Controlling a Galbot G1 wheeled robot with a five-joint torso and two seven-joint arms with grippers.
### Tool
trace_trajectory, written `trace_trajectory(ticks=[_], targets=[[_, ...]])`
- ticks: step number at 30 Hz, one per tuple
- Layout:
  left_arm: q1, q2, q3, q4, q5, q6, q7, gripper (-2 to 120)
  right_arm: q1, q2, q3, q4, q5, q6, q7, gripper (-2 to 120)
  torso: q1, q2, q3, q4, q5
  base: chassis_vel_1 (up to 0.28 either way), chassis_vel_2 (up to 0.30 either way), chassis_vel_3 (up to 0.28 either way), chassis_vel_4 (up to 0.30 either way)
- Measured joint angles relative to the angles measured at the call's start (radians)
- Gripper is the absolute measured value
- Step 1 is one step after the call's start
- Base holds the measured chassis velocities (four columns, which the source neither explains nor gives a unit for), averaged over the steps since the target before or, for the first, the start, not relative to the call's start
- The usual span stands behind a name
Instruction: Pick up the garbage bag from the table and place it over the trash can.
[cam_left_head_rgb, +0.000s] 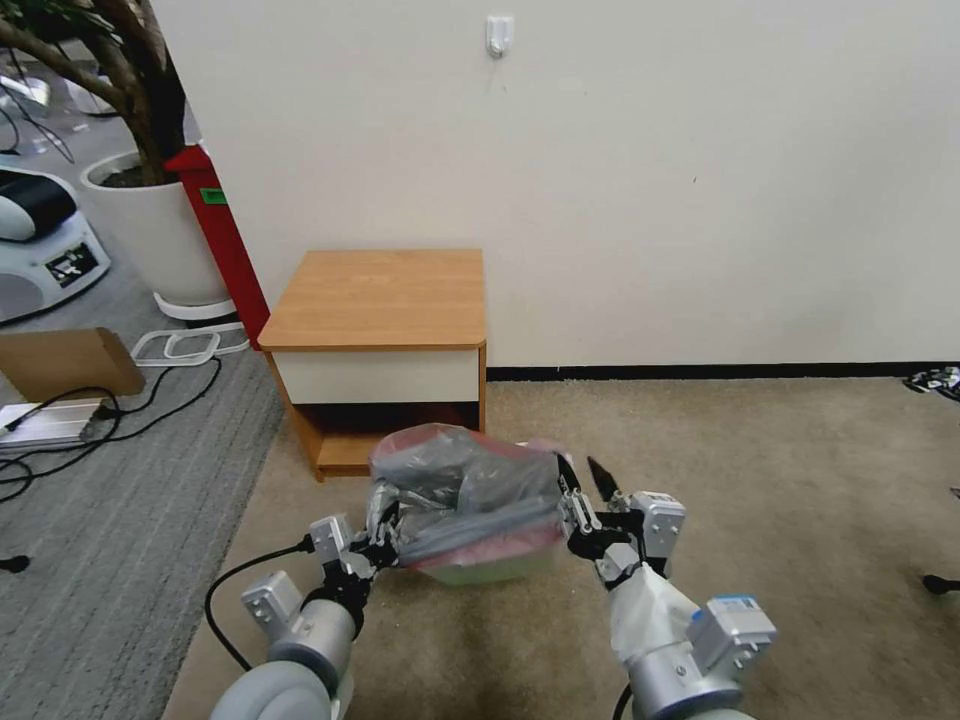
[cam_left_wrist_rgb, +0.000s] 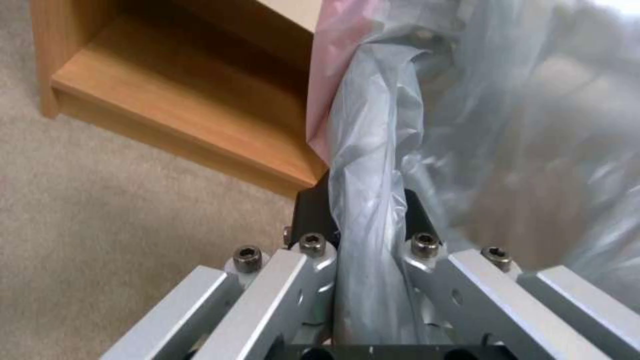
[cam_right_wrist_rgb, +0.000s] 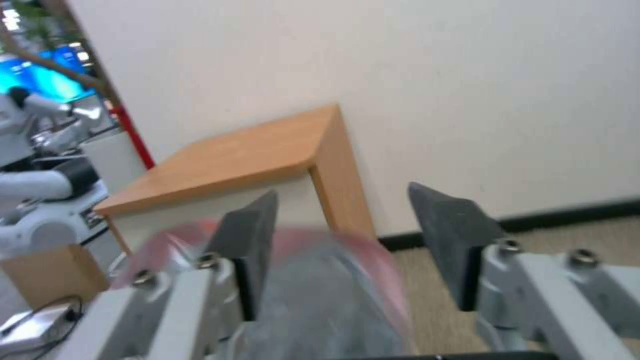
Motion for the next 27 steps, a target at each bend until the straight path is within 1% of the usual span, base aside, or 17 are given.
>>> trace_trajectory(ticks=[1,3,4,7,8,11,12,13,14,17,18,19,22,23,24,26,27], targets=[[0.0,0.0,0.0,0.0,0.0,0.0,0.0,7,0.0,0.0,0.0,0.0,0.0,0.0,0.0,56,0.0,0.0,0.0,0.0,0.0,0.0,0.0,0.0,0.0],[-0.005,0.008,-0.006,-0.005,-0.01,0.004,-0.002,7,0.005,-0.027,0.034,0.001,-0.005,0.025,-0.06,66,0.0,0.0,0.0,-0.0001,0.0,0.0,0.0,0.0,0.0],[-0.005,0.008,-0.006,-0.005,-0.01,0.004,-0.002,7,0.005,-0.027,0.034,0.001,-0.005,0.025,-0.06,66,0.0,0.0,0.0,-0.0001,0.0,0.0,0.0,0.0,0.0],[0.001,0.021,-0.017,-0.026,-0.019,0.017,0.012,7,0.05,-0.094,0.123,0.001,0.06,0.03,-0.166,83,0.0,0.0,0.0,0.0,0.0002,0.0,0.0,0.0,0.0],[0.001,0.021,-0.017,-0.026,-0.019,0.017,0.012,7,0.05,-0.094,0.123,0.001,0.06,0.03,-0.166,83,0.0,0.0,0.0,0.0,0.0002,0.0,0.0,0.0,0.0],[0.01,0.034,-0.031,-0.037,-0.008,0.021,0.051,7,0.099,-0.196,0.192,0.001,0.129,0.009,-0.249,96,0.0,0.0,0.0,0.0,0.0001,0.0,0.0,0.0,0.0],[0.014,0.038,-0.037,-0.04,0.001,0.021,0.066,7,0.111,-0.226,0.205,0.001,0.145,0.0,-0.266,97,0.0,0.0,0.0,-0.0001,0.0003,0.0,0.0,0.0,0.0],[0.014,0.038,-0.037,-0.04,0.001,0.021,0.066,7,0.111,-0.226,0.205,0.001,0.145,0.0,-0.266,97,0.0,0.0,0.0,-0.0001,0.0003,0.0,0.0,0.0,0.0],[0.018,0.045,-0.048,-0.043,0.017,0.021,0.088,7,0.129,-0.277,0.226,0.001,0.166,-0.017,-0.286,99,0.0,0.0,0.0,0.0001,0.0002,0.0,0.0,0.0,0.0],[0.026,0.056,-0.068,-0.055,0.044,0.019,0.128,7,0.152,-0.362,0.258,0.001,0.213,-0.054,-0.321,100,0.0,0.0,0.0,0.0001,0.0002,0.0,0.0,0.0,0.0],[0.026,0.056,-0.068,-0.055,0.044,0.019,0.128,7,0.152,-0.362,0.258,0.001,0.213,-0.054,-0.321,100,0.0,0.0,0.0,0.0001,0.0002,0.0,0.0,0.0,0.0],[0.028,0.058,-0.074,-0.058,0.057,0.016,0.143,7,0.156,-0.385,0.26,0.0,0.224,-0.064,-0.328,100,0.0,0.0,0.0,0.0001,0.0002,0.0,0.0,0.0,0.0],[0.031,0.062,-0.079,-0.067,0.089,0.006,0.174,7,0.169,-0.431,0.254,-0.013,0.234,-0.09,-0.341,90,0.0,0.0,0.0,0.0,0.0001,0.0,0.0,0.0,0.0],[0.031,0.062,-0.079,-0.067,0.089,0.006,0.174,7,0.169,-0.431,0.254,-0.013,0.234,-0.09,-0.341,90,0.0,0.0,0.0,0.0,0.0001,0.0,0.0,0.0,0.0],[0.033,0.064,-0.08,-0.07,0.1,0.003,0.183,7,0.175,-0.441,0.248,-0.023,0.234,-0.096,-0.342,84,0.0,0.0,0.0,0.0,0.0002,0.0,0.0,0.0,0.0],[0.035,0.065,-0.08,-0.071,0.109,0.001,0.191,7,0.18,-0.448,0.245,-0.032,0.233,-0.102,-0.342,80,0.0,0.0,0.0,0.0,0.0001,0.0,0.0,0.0,0.0],[0.037,0.065,-0.08,-0.072,0.121,-0.003,0.201,7,0.186,-0.454,0.244,-0.043,0.229,-0.105,-0.344,76,0.0,0.0,0.0,0.0,0.0001,0.0,0.0,0.0,0.0]])
